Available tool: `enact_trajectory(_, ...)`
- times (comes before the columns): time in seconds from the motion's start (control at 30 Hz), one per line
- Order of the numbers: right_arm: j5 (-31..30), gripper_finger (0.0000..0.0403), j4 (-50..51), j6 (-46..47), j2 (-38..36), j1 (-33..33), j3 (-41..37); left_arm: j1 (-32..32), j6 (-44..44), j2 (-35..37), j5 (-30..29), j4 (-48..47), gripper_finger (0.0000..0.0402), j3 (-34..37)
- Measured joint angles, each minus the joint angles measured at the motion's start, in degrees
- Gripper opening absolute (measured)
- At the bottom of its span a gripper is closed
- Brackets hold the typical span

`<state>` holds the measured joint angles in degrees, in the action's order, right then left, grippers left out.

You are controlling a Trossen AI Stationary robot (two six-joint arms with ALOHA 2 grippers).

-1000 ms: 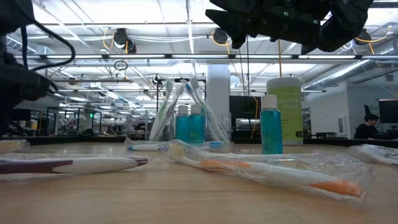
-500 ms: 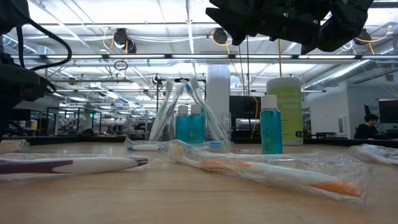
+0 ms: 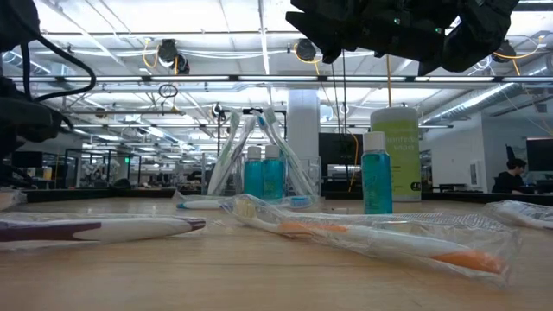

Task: Pick & Place toothbrushing station
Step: Put the left orange toothbrush into the transparent organizer

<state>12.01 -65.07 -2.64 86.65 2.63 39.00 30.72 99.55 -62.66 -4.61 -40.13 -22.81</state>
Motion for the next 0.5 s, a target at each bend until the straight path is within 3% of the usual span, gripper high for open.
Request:
enact_trajectory(0.2, 0.0, 0.0176, 0.0, 0.0, 0.0, 0.0, 0.0, 0.0, 2.3, 0.1, -2.3, 0.9, 0.0008, -0.4)
enact_trajectory(0.37, 0.0, 0.0176, -0.2, 0.0, 0.0, 0.0, 0.0, -0.2, -5.0, 0.0, -14.9, 5.1, 0.0025, -4.5)
enact_trajectory(0.5, 0.0, 0.0176, -0.7, 0.0, 0.0, 0.0, 0.0, -1.7, -17.3, 0.0, -24.7, 9.5, 0.0010, -9.3)
